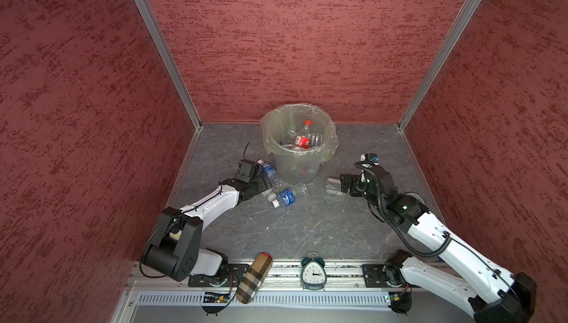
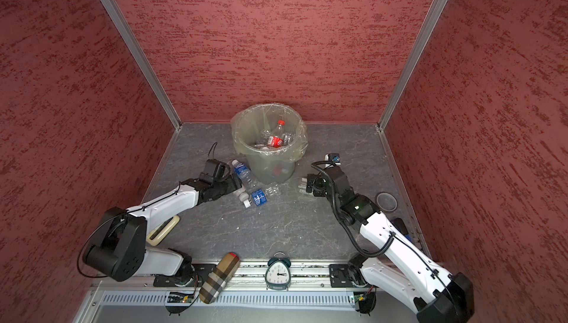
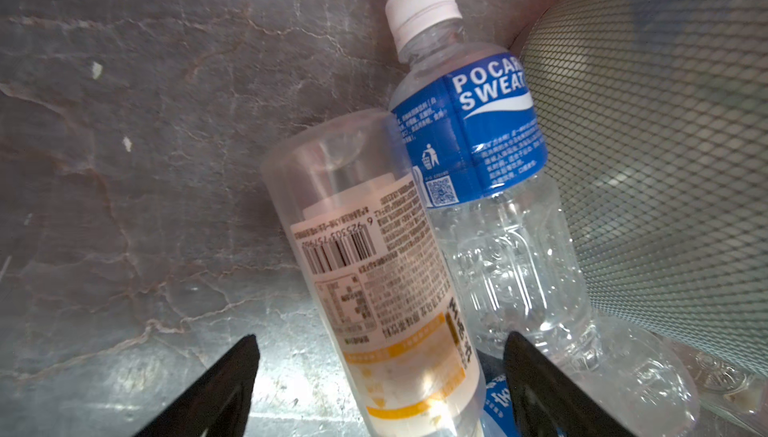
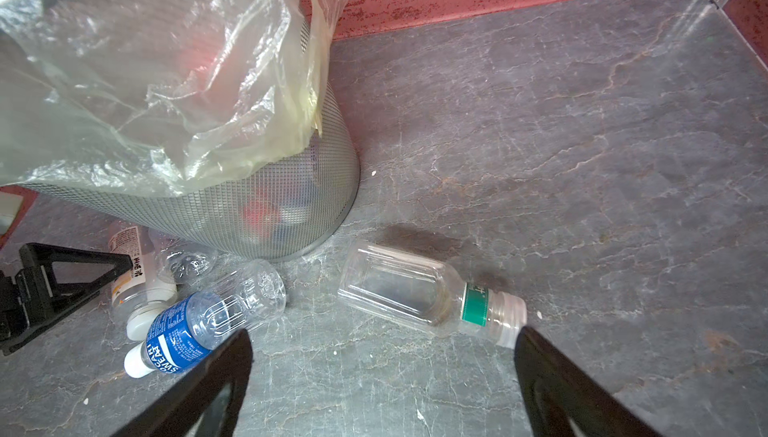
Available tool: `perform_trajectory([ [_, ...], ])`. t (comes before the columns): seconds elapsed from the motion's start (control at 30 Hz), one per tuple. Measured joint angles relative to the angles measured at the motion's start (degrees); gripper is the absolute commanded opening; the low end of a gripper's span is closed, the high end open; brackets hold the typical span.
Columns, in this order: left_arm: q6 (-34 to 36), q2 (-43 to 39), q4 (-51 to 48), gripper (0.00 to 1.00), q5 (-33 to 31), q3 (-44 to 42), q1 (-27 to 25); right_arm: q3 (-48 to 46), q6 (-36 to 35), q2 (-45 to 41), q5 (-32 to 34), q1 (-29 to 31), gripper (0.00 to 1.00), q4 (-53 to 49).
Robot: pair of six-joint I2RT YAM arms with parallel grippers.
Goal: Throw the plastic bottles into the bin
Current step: 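Lower the right gripper toward the green-capped bottle while the left gripper grasps the white-labelled bottle, then close the left gripper on the white-labelled bottle and lift it upright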
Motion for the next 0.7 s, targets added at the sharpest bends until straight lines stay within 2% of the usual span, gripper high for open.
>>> perform_trajectory([
  [0.7, -0.3, 5.7, 1.8, 0.87, 2.1, 0.3, 0.6, -2.1, 1.1, 0.3, -2.1, -0.3, 0.99, 1.0],
])
